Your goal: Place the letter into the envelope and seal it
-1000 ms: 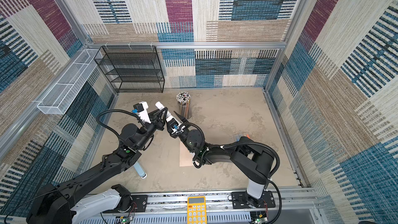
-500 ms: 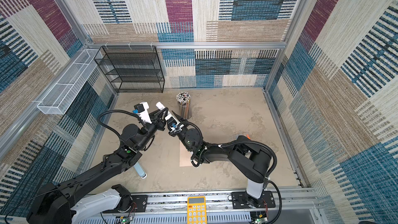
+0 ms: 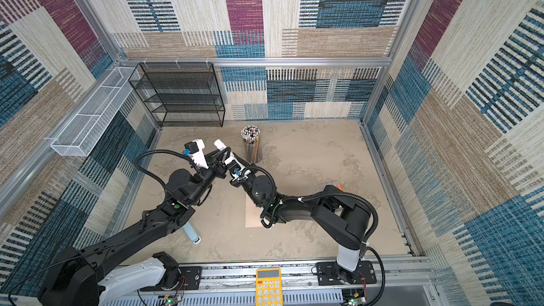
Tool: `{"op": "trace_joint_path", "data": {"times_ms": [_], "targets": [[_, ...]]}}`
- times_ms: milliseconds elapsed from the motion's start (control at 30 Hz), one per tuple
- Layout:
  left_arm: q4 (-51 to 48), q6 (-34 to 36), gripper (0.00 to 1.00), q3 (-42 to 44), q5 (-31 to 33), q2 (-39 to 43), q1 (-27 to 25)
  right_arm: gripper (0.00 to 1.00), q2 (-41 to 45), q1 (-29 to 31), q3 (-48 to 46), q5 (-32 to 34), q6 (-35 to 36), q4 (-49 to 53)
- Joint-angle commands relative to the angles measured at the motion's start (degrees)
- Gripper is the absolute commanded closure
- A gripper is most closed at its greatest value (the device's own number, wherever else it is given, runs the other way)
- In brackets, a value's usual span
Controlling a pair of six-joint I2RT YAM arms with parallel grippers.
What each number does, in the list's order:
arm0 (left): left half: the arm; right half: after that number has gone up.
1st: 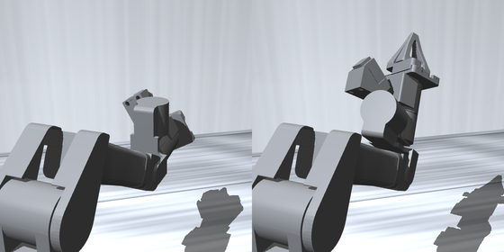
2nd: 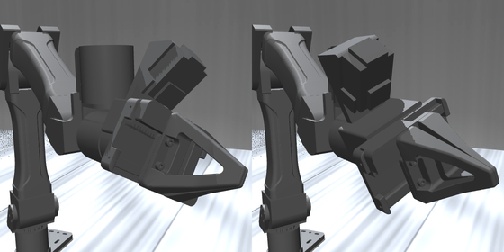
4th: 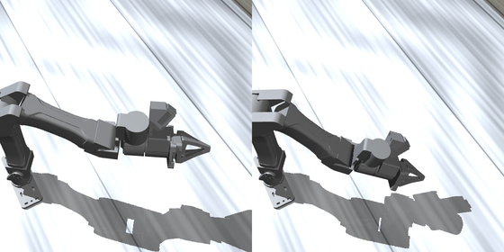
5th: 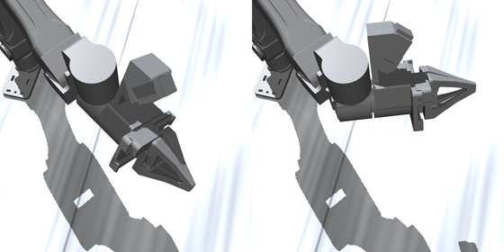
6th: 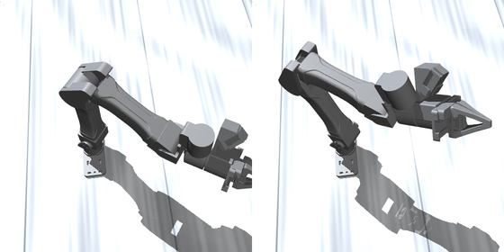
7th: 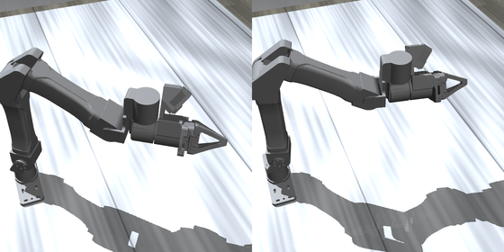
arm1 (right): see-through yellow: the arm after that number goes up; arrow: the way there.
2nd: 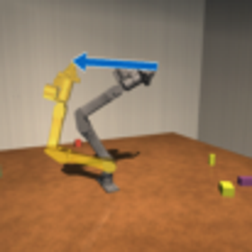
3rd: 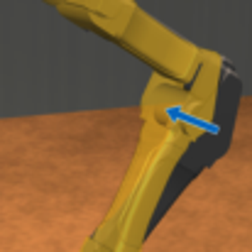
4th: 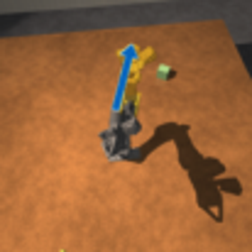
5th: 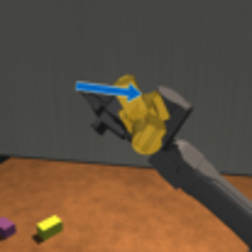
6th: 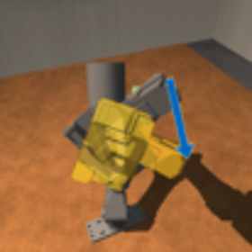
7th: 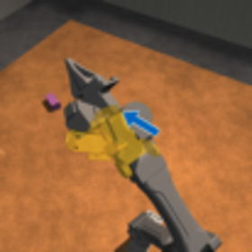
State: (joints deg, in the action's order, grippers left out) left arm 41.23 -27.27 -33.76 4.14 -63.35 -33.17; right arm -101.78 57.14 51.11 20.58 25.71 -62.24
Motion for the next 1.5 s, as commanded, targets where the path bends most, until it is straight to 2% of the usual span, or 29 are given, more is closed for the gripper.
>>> {"op": "trace_joint_path", "data": {"times_ms": [0,167,300,400,533,633,733,900,1033,1133,1233,1367,1467], "targets": [[1.01,-0.1,1.0,-0.69,-1.1,-0.28,-0.14,0.77,0.89,0.07,0.24,-0.25,-0.25,-1.57],[-1.43,-0.33,1.0,-0.79,-2.22,-0.42,-0.05,0.8,2.71,0.14,-0.09,-2.1,-1.32,0.56],[-2.71,-0.71,1.0,-0.21,-5.76,0.47,0.21,0.8,5.81,0.08,-0.83,-6.46,-2.88,4.87],[-3.26,-1.04,1.0,0.35,-12.94,1.68,1.85,0.8,9.42,0.0,-2.34,-12.13,-4.76,8.2],[3.41,-7.5,1.0,2.65,-30.37,1.58,7.35,0.81,15.94,-0.16,-3.97,-22.0,-7.71,15.38],[3.84,-9.45,1.0,2.67,-41.65,1.77,8.78,0.82,21.38,-1.01,-5.85,-30.74,-11.1,19.06],[2.63,-9.55,1.0,2.93,-47.83,2.9,8.89,0.84,25.83,-2.3,-6.77,-39.22,-13.6,23.2],[0.8,-9.33,1.0,3.68,-53.34,5.85,8.91,0.84,30.5,-5.27,-7.42,-50.71,-17.04,28.99],[0.25,-9.1,1.0,3.66,-54.06,7.05,8.96,0.81,31.46,-7.42,-8.06,-54.57,-18.56,30.66],[-0.02,-8.72,1.0,3.35,-53.35,7.03,8.97,0.76,31.03,-8.1,-8.53,-52.64,-17.67,30.6],[-1.16,-7.71,1.0,3.1,-50.74,7.42,8.92,0.65,30.53,-8.09,-9.18,-49.38,-15.9,29.93],[-4.76,-4.2,1.0,2.63,-41.49,9.58,8.92,0.5,28.7,-8.1,-10.03,-43.72,-12.51,29.89],[-10.89,-0.99,1.0,1.3,-30.31,10.98,8.82,0.45,26.7,-8.06,-12.42,-38.61,-11.15,26.55]]}}
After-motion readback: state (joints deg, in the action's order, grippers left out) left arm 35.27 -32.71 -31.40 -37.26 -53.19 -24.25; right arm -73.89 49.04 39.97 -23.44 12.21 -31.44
